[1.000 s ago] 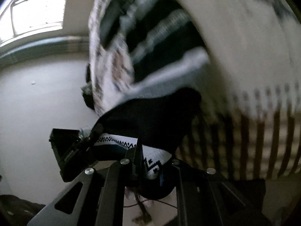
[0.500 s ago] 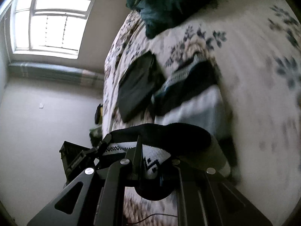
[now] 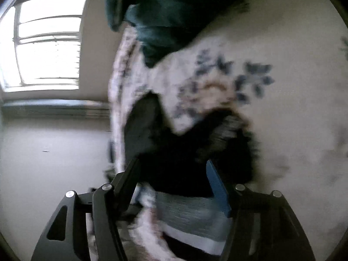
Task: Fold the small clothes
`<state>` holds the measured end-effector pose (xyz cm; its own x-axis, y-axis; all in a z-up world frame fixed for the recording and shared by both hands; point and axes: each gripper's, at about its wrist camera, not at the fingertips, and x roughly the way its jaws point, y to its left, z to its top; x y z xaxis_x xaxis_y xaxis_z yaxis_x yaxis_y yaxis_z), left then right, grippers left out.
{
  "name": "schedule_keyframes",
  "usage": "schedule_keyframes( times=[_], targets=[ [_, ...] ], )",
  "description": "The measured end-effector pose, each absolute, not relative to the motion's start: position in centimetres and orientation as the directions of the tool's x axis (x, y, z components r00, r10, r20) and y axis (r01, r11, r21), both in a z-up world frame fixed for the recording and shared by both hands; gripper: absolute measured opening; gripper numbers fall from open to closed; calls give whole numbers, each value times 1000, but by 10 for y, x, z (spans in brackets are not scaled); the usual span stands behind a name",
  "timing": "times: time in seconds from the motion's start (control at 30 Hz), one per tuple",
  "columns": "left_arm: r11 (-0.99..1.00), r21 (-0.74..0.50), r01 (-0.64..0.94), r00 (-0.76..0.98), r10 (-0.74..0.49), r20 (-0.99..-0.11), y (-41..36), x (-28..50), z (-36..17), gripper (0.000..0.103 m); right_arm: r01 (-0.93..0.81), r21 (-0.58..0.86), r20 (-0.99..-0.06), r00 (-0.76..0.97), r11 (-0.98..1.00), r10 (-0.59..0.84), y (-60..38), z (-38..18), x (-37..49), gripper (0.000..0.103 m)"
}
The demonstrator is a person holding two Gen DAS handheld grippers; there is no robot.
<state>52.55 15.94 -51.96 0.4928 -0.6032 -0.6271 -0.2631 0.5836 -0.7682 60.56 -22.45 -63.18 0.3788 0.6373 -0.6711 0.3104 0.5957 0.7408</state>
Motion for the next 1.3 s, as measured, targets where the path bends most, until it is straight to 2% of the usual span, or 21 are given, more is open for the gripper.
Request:
schedule_keyframes(
  times=[0.13,0.2,0.23,0.27,0.3,0.33,0.37,0.47,0.57,0.6,0.63,0.67,0.7,0.73,0.8,0.9,0.97,1.03,1.17,1.3],
  targets=[
    [813,-561,-155,347,-487,-801,126,552,-531,65,295,640,-768,260,709,585,-213,-656,606,65],
    [855,-505,-122,310,-450,-837,114,562,-542,62,281,606,-796,225,744,563,-204,-668,614,65],
    [874,-475,-99,310,-427,-850,108,568,-546,48,276,600,-800,219,751,559,-200,-672,616,65],
    [876,-476,-69,324,-432,-842,104,571,-545,26,271,600,-800,214,753,560,-196,-676,618,64],
    [883,-466,-54,329,-425,-843,101,574,-545,9,263,599,-800,202,756,564,-190,-681,623,53],
    [888,-456,-55,347,-411,-843,102,577,-541,9,259,588,-809,194,766,555,-185,-683,627,22],
    [887,-456,-66,356,-406,-842,104,580,-542,9,248,568,-822,201,785,532,-181,-681,630,11],
    [858,-491,-151,309,-431,-848,118,583,-564,11,262,528,-845,260,808,467,-188,-674,633,8],
    [819,-536,-206,299,-469,-831,127,572,-558,22,289,510,-860,203,810,469,-189,-686,642,8],
    [808,-551,-211,306,-481,-822,130,566,-551,32,288,514,-858,170,808,486,-188,-688,644,9],
    [789,-578,-208,331,-499,-801,135,554,-539,49,288,523,-852,162,802,497,-189,-687,645,12],
    [779,-592,-206,351,-506,-788,138,544,-529,61,282,542,-840,155,792,520,-192,-682,643,15],
    [770,-604,-206,372,-509,-776,142,531,-521,73,271,558,-830,156,784,536,-195,-676,640,27],
    [743,-635,-212,410,-522,-748,147,506,-509,74,260,572,-820,162,778,548,-201,-667,635,49],
    [701,-668,-249,438,-534,-723,154,465,-499,76,234,594,-805,176,770,567,-212,-651,621,67],
    [619,-697,-363,447,-540,-713,154,390,-504,76,217,592,-806,146,776,574,-225,-640,596,68],
    [544,-716,-438,443,-562,-698,144,348,-518,76,223,597,-801,108,771,589,-233,-643,578,72],
    [470,-731,-495,437,-592,-677,127,318,-538,76,226,599,-797,81,768,598,-236,-654,570,92],
    [369,-806,-464,525,-618,-585,90,318,-563,76,261,643,-758,87,720,646,-238,-680,584,92],
    [314,-820,-478,571,-598,-562,68,342,-590,76,242,694,-713,96,678,695,-226,-702,624,92]
  ],
)
